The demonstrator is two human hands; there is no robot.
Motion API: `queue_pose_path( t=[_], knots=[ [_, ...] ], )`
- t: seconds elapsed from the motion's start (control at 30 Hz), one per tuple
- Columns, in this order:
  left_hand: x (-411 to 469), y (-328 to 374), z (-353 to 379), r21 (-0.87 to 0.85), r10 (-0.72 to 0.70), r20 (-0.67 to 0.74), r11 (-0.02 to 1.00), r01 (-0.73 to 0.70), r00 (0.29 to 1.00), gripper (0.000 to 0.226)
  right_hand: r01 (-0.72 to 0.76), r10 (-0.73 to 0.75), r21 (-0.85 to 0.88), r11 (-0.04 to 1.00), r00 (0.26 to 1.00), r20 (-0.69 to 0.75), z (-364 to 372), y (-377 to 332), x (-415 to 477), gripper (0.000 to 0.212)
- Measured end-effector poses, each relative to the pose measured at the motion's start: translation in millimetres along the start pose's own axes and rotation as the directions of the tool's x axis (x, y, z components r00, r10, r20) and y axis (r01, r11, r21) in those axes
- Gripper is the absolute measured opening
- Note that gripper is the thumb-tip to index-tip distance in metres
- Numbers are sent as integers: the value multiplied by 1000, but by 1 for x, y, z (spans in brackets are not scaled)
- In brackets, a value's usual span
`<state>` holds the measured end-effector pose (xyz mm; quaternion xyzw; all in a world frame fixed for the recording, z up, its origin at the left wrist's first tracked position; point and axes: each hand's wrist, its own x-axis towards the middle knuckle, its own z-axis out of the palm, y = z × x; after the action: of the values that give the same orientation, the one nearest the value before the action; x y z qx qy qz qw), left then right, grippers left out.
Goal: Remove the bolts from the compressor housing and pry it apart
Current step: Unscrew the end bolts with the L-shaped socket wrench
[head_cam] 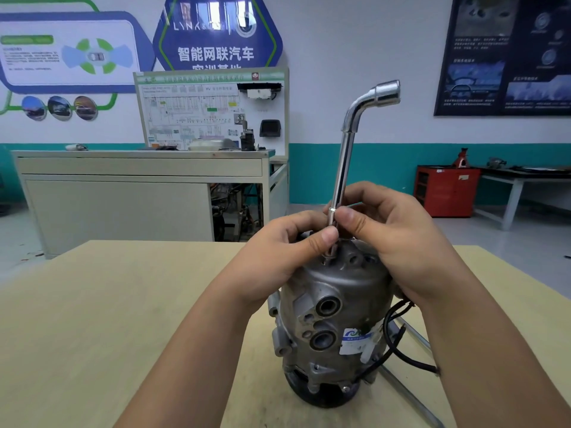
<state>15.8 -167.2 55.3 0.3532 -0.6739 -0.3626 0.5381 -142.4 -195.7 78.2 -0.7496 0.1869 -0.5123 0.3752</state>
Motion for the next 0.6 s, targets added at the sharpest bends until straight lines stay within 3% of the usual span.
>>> queue_pose_path(
  t=[0.27, 0.33, 0.4, 0.53, 0.6],
  knots=[
    [0, -3, -2, -21, -40, -14, 999, 40, 999, 29, 53, -49, -52, 997, 997, 66, 1, -6, 1, 24],
    [0, -3, 0, -19, -34, -23, 999, 34, 999, 32, 45, -42, -47, 998, 997, 61, 1, -5, 0, 19],
    [0, 0, 2, -39, -7, -26, 999, 6, 1000, 19, 16, -15, -15, 1000, 999, 44, 2, -4, 0, 12],
    [0, 2, 4, -59, 19, -52, 998, -22, 998, 38, -1, 2, -29, 1000, 1000, 19, 3, -1, 0, 18],
    [0, 2, 5, -66, 17, -59, 998, -21, 998, 36, 8, -7, -29, 1000, 1000, 18, 2, 0, 0, 17]
  ],
)
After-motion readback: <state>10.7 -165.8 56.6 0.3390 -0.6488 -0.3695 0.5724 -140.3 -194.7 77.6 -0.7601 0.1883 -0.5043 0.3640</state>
